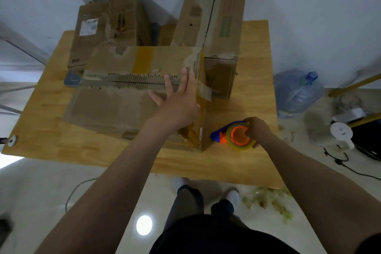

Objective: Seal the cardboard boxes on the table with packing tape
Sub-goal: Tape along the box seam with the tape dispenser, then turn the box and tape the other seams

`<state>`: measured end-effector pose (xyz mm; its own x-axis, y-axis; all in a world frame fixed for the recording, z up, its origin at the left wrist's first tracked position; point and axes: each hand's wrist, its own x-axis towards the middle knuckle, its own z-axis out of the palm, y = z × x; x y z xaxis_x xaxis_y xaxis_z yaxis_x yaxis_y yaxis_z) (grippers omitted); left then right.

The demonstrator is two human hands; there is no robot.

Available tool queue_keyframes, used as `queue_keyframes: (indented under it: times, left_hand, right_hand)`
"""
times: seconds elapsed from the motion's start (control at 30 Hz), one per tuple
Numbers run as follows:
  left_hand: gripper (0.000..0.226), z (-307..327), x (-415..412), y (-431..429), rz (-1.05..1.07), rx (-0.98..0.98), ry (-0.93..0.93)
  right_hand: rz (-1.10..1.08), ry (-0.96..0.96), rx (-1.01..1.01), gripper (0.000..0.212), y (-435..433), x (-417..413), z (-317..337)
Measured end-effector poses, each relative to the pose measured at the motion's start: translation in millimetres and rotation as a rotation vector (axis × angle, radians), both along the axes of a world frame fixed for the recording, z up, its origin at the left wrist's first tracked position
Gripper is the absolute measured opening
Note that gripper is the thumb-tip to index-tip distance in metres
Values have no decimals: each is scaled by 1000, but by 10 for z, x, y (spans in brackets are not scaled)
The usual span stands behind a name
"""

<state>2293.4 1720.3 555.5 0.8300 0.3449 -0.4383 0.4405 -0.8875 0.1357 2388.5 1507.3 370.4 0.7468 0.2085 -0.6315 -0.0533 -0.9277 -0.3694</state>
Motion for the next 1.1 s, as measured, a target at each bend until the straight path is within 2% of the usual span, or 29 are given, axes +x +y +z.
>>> queue_keyframes:
  times: [0.17, 0.27, 0.37, 0.47, 0.57, 0.67, 0.83, 0.97, 1.1]
  left_hand:
    - [87, 77, -23, 125, -89, 15, 19]
    - [83, 133, -76, 321, -140, -92, -17]
    - [69, 196, -212, 562, -142, -252, -151]
    - [61, 198, -376, 861, -124, -325, -303]
    - [56, 198, -503, 1229, -124, -323, -263]
    - [55, 190, -620, 1639, -135, -277, -192]
    - [52, 128, -824, 2285, -205, -185, -164]
    - [54, 73, -884, 2511, -278, -162, -189]
    - [55, 1, -872, 2474, -334, -127, -204]
  right_hand:
    - [69, -78, 33, 60, 165, 107, 312]
    - [122, -210, 71, 63, 332, 165, 721]
    - [134, -394, 124, 61, 559, 117, 1174]
    - [163, -571, 163, 57, 852, 11, 1538]
    - [203, -653, 170, 48, 1203, -124, 1755]
    - [334, -704, 156, 43, 1565, -321, 1849]
    - [512, -592, 223, 51, 2205, -781, 1963]
    - [530, -548, 248, 58, 2691, -1080, 1986]
    - [552, -532, 173, 57, 2962, -1248, 1853]
